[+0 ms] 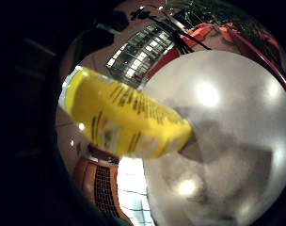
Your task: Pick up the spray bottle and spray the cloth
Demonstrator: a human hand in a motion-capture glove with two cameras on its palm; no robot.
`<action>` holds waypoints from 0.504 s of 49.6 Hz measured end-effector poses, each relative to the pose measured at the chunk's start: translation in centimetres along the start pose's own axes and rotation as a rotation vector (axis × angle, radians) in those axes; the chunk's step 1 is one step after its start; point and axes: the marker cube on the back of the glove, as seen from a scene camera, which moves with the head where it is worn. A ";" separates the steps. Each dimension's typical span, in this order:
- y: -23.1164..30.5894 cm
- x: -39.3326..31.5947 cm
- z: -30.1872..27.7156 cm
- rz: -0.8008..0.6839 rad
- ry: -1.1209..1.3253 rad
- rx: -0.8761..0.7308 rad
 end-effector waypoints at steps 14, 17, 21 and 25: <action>-3.3 -0.1 2.4 0.069 0.005 -0.030; -3.9 -0.3 2.8 0.074 0.025 -0.033; -4.5 -0.6 3.3 0.077 0.036 -0.041; -5.0 -0.9 3.9 0.074 0.027 -0.039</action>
